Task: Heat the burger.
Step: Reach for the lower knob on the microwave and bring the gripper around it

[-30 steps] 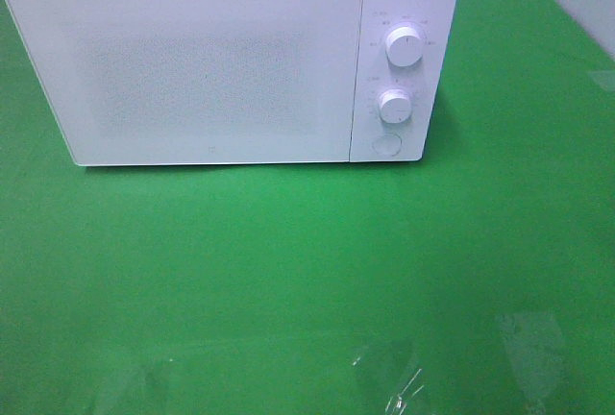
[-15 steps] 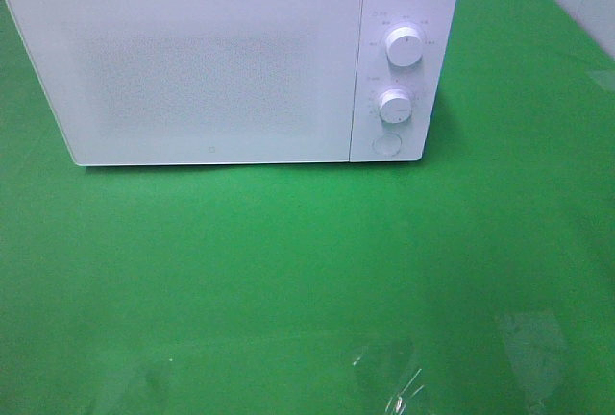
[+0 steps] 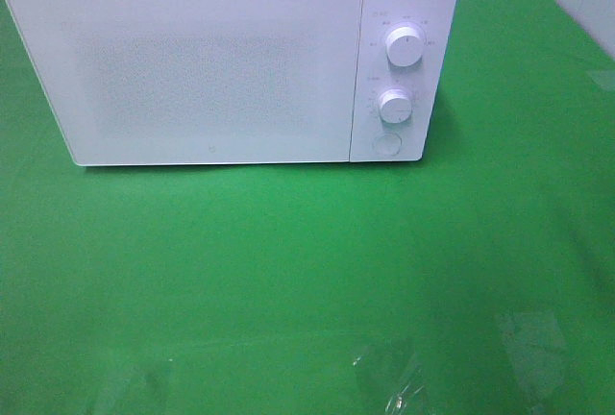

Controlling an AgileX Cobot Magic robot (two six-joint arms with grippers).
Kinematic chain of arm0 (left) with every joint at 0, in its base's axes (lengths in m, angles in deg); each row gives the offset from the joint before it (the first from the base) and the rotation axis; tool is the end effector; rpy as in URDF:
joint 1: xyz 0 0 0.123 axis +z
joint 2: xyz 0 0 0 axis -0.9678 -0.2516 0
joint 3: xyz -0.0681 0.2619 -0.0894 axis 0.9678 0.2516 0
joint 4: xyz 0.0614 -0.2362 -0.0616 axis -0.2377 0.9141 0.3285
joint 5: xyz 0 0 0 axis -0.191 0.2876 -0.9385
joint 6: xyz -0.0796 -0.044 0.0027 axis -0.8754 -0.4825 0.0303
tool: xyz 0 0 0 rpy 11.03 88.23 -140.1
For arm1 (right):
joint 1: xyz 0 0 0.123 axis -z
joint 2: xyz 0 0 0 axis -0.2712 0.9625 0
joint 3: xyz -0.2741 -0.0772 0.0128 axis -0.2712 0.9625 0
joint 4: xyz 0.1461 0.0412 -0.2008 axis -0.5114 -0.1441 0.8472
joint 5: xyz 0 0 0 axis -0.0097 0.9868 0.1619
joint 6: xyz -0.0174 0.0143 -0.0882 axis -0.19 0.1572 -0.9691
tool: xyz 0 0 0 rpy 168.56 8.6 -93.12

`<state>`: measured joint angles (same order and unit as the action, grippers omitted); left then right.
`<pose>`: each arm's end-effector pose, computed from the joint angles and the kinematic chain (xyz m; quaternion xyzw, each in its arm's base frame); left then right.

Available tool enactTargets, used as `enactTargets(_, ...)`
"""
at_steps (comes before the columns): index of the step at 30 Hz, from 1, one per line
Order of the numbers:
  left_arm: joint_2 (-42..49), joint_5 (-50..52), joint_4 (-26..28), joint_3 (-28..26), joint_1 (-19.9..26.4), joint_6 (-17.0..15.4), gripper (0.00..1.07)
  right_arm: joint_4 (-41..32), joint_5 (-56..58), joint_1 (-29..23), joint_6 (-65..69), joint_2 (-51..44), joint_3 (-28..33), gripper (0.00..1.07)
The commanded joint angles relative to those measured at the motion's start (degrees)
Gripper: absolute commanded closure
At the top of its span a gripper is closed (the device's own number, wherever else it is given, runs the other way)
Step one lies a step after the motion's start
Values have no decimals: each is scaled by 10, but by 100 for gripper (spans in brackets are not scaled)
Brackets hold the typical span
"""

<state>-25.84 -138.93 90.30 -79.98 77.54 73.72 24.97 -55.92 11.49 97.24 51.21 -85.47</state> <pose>-0.0085 -0.0098 0.2814 0.0188 0.8503 -0.0300 0.5251 0.1591 0.0147 0.2573 -0.0120 0.7634 0.0579 0.6432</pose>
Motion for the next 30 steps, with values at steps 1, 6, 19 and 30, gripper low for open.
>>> enactTargets(1,13,6,5,2,2,-3,10,-1,-54,-1,7,29,0,31)
enactTargets(6,13,6,5,2,2,-3,10,-50,-115,-1,-23,97,0,31)
enactTargets(19,13,6,5,2,2,-3,10,-134,-293,-10,-124,237,0,31)
enactTargets(30,13,6,5,2,2,-3,10,-346,-428,-176,-303,315,0,31)
